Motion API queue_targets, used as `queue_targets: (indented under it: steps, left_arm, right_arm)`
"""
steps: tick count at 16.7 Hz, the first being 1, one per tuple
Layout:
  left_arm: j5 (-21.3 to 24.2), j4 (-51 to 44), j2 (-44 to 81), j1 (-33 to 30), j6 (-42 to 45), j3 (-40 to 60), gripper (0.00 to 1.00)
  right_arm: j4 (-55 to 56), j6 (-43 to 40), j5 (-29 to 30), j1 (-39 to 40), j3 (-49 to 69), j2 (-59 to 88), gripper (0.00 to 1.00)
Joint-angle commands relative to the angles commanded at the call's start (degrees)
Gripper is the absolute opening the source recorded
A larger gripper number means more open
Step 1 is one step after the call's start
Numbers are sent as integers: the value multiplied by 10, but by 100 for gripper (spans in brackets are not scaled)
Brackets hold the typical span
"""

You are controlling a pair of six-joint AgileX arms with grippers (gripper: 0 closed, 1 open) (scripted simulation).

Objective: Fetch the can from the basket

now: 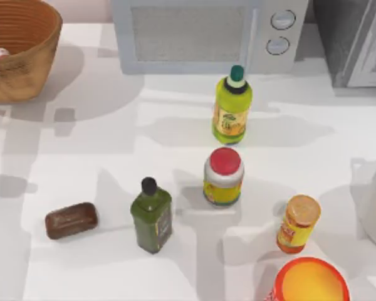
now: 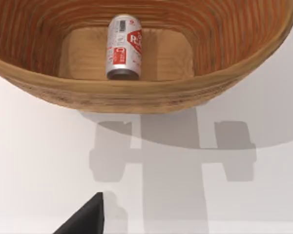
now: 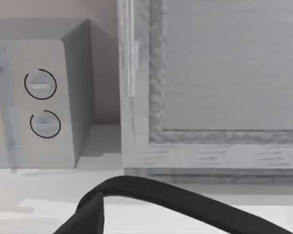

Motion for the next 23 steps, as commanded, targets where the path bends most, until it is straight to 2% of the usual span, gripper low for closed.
queue_targets:
  steps: [7, 13, 17, 23]
  left_arm:
    - [15, -186, 400, 21, 28, 386, 100]
    - [23, -288, 633, 35, 52, 646, 100]
    - [25, -317, 705, 40, 62, 733, 100]
    - [25, -319, 710, 37, 62, 741, 100]
  right_arm:
    - [0, 0, 0, 0, 0, 0, 100]
    - [0, 0, 0, 0, 0, 0, 100]
    - [0, 0, 0, 0, 0, 0, 100]
    - [0, 0, 0, 0, 0, 0, 100]
